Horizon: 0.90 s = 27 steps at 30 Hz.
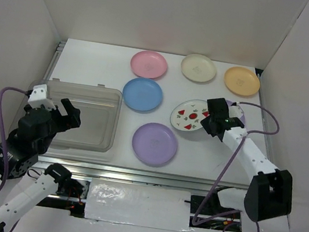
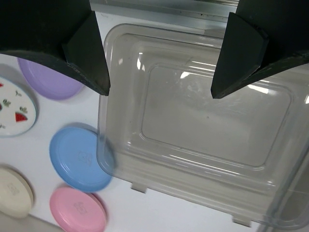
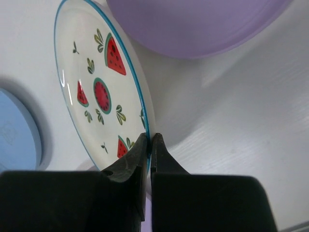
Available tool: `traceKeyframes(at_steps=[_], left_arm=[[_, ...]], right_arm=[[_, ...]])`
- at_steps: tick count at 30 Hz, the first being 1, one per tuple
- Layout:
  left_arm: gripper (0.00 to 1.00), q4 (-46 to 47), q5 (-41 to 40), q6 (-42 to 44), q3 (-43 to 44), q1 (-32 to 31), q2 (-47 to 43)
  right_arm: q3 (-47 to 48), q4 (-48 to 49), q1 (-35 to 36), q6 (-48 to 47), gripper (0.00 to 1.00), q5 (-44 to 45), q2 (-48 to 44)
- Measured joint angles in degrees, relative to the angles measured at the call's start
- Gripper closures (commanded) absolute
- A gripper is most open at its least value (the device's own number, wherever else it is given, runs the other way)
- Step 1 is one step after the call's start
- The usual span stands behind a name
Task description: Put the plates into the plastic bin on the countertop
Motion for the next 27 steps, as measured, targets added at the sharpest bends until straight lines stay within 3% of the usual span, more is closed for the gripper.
traceKeyframes(at_steps=[4,10,18,27], left_arm=[[0.01,1.9,6.5,1.4,1.5,0.0,4.3],[0.01,9.0,22.0,0.8,5.6,0.0,17.5],[0.01,20.9,40.9,-3.9,6.3,0.0,33.5],[0.03,29.9,51.4,-8.3,6.3,0.0,39.0]], right_arm=[[2.8,-4.6,-0.2,-3.7,1.00,2.2,-4.1],[3.5,-5.3,2.3,-8.7,1.00,-0.4,-10.9],[3.3,-4.2,6.7,-14.3,1.00,-12.4,-24.1],[2.3,-2.2,9.8,-17.0,1.00,-24.4,-24.9]])
